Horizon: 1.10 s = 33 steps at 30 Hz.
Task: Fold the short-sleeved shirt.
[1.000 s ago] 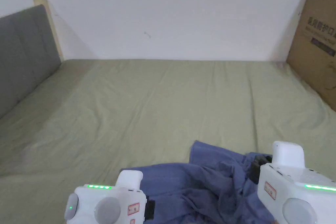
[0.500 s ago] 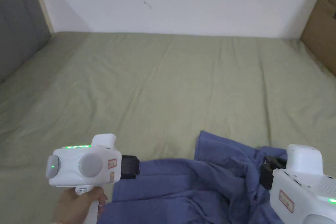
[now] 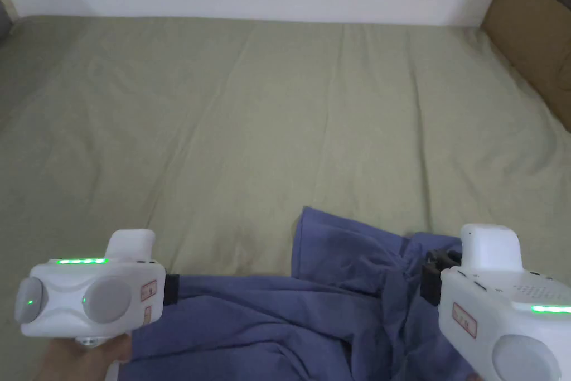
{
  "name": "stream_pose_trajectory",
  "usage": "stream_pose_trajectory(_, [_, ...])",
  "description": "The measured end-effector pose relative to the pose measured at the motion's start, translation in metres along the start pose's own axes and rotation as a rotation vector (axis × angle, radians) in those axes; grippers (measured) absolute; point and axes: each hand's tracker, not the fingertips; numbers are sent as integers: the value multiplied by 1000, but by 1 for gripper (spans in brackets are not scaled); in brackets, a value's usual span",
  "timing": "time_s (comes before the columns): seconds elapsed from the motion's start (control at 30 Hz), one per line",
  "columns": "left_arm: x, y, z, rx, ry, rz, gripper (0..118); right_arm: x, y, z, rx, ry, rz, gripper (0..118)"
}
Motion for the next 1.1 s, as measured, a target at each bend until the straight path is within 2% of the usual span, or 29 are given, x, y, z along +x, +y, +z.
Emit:
stream_pose_trajectory(0.03, [5, 2, 7, 7, 12, -8, 6, 4, 7, -4, -3, 33, -12, 7])
stream_pose_trajectory(0.07, [9, 3, 13, 11, 21, -24, 6, 9, 16, -9, -7, 78, -10, 20])
stream_pose_trajectory(0.13, [12, 4, 20, 21, 25, -37, 6, 16, 33, -16, 5, 76, -8, 48])
stream_pose_trajectory(0.2, [11, 6, 29, 34, 14, -37, 6, 23, 51, -32, -11, 88, 57, 68])
stream_pose_trajectory(0.3, [7, 9, 37, 50, -6, -6, 6, 35, 71, -74, -145, 71, 110, 70])
stream_pose_trajectory(0.33, [5, 9, 38, 55, -15, -2, 6, 41, 73, -90, -156, 73, 104, 73])
stream_pose_trajectory(0.43, [4, 11, 37, 49, -19, -3, 6, 50, 75, -129, -320, 75, 119, 76])
stream_pose_trajectory(0.5, [3, 12, 36, 46, -20, 1, 6, 52, 67, -151, -381, 68, 106, 76])
stream_pose_trajectory(0.57, [2, 13, 34, 38, -22, 15, 6, 48, 55, -163, -425, 42, 143, 76])
stream_pose_trajectory(0.7, [2, 13, 31, 29, -19, 13, 6, 42, 38, -165, -403, 46, 148, 70])
stream_pose_trajectory(0.77, [2, 13, 31, 20, -17, 10, 6, 43, 45, -164, -418, 56, 152, 56])
stream_pose_trajectory(0.8, [2, 14, 31, 19, -17, 10, 6, 44, 48, -163, -423, 59, 154, 43])
stream_pose_trajectory(0.83, [2, 15, 32, 19, -18, 10, 6, 44, 50, -161, -426, 62, 158, 35])
stream_pose_trajectory(0.87, [2, 15, 35, 19, -15, 16, 6, 45, 53, -158, -408, 21, 173, 26])
stream_pose_trajectory(0.9, [2, 17, 38, 23, -15, 18, 6, 48, 56, -151, -366, -27, 132, 4])
stream_pose_trajectory(0.93, [1, 19, 42, 28, -17, 20, 6, 53, 60, -147, -381, 26, 48, 4])
stream_pose_trajectory(0.97, [2, 20, 46, 32, -16, 18, 6, 56, 63, -142, -395, 50, 8, 4])
stream_pose_trajectory(1.03, [2, 25, 57, 45, -13, 9, 6, 58, 69, -126, -360, 36, 39, 4])
stream_pose_trajectory(1.1, [2, 30, 73, 73, -6, -11, 6, 60, 83, -106, -314, 54, 34, 4])
